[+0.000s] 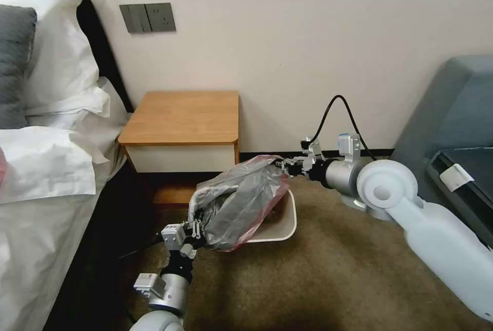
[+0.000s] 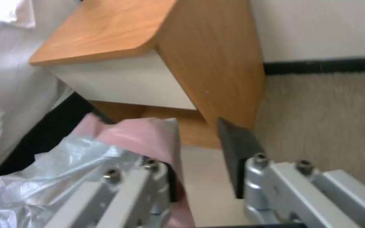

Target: Pick up the garbage bag from the table and place it over the trash can.

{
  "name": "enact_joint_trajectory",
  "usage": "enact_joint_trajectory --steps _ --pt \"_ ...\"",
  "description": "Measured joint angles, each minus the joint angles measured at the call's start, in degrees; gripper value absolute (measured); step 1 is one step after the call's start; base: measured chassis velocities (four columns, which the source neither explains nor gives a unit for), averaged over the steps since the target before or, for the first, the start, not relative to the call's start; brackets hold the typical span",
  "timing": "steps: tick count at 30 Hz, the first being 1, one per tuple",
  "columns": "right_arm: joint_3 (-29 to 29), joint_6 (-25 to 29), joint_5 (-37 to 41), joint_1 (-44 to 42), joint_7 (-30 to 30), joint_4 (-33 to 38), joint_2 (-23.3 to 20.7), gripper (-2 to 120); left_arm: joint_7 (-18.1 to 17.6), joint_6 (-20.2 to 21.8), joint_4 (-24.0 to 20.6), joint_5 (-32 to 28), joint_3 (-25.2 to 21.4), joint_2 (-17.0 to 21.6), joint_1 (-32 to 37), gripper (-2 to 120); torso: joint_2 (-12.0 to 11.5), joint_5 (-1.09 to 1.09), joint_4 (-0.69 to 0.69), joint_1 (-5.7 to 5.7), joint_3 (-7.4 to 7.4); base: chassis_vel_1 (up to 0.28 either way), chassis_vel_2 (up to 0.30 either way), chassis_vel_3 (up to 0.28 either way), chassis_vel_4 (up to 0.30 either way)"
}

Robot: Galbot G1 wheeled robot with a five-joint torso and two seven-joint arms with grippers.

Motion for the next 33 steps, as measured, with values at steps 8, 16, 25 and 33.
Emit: enact_joint_trajectory --steps 8,16,25,33 --pt "2.33 0.09 7.02 -2.71 5.92 0.86 -2.27 55 -0.25 0.64 -0.21 -2.03 -0.27 0.08 -0.46 7 0.00 -0.01 0.00 0.00 0.00 0.000 0.000 0.000 0.000" --pt "2.46 0.19 5.73 -5.23 7.08 1.25 -3.79 87 -0.30 0.72 -0.27 -2.34 -0.44 0.29 -0.76 7 0.00 0.00 0.00 0.00 0.00 0.000 0.000 0.000 0.000" --pt "1.95 0.25 4.32 -6.15 10.40 0.98 -4.14 100 -0.30 0.62 -0.40 -2.43 -0.88 0.39 -0.77 7 0.00 -0.01 0.00 0.00 0.00 0.000 0.000 0.000 0.000" --pt "1.92 0.31 2.19 -8.55 9.99 0.21 -4.27 100 -0.16 0.53 -0.64 -2.63 -0.67 0.27 -0.76 7 0.00 0.00 0.01 0.00 0.00 0.000 0.000 0.000 0.000"
